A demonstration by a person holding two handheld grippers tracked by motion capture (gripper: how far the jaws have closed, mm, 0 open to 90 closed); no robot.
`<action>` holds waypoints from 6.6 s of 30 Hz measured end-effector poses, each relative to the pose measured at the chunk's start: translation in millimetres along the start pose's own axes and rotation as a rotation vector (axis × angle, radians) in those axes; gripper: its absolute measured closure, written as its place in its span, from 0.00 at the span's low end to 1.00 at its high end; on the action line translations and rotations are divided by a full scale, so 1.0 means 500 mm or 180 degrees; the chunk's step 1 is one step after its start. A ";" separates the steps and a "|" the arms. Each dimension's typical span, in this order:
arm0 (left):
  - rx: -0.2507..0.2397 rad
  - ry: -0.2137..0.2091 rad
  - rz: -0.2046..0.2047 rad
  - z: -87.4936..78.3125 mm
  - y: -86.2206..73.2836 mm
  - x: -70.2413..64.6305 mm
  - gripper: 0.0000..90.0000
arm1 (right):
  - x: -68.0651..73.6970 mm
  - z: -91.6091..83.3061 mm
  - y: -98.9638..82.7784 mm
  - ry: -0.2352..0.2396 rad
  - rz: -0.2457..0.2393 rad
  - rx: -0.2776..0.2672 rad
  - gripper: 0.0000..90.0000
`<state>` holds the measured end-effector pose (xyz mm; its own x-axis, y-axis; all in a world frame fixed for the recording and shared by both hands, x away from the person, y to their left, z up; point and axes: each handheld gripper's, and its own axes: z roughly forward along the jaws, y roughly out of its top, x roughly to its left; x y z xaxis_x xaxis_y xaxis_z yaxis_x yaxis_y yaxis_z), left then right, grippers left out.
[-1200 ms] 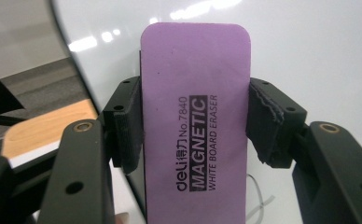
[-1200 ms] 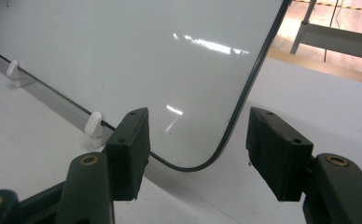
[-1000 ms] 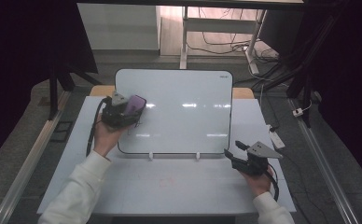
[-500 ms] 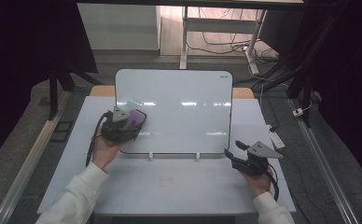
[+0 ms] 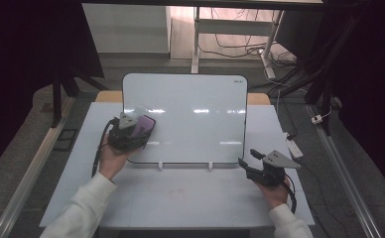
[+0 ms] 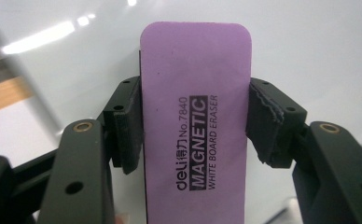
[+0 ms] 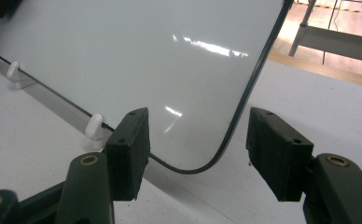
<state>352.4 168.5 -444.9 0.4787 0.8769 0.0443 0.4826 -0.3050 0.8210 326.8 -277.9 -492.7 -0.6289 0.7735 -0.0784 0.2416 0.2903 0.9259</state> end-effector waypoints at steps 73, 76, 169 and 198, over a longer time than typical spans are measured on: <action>-0.0343 -0.0336 -0.0074 -0.007 0.052 -0.025 0.46 | 0.005 0.001 0.004 0.0047 0.0045 -0.0058 0.43; -0.0366 -0.0446 -0.0074 -0.013 0.043 -0.037 0.46 | 0.010 0.000 0.007 0.0072 0.0039 -0.0067 0.43; -0.0537 -0.1325 -0.0051 0.052 0.016 -0.224 0.46 | 0.230 0.103 0.076 0.0693 0.0568 -0.0029 0.63; -0.0380 -0.0891 -0.0294 -0.093 -0.103 -0.054 0.35 | 0.101 0.022 0.163 -0.0017 0.0607 -0.0183 0.71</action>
<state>280.4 177.6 -462.2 0.6282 0.7573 -0.1783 0.4519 -0.1685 0.8760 322.8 -209.1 -425.1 -0.5718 0.8145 0.0987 0.3134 0.1057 0.9437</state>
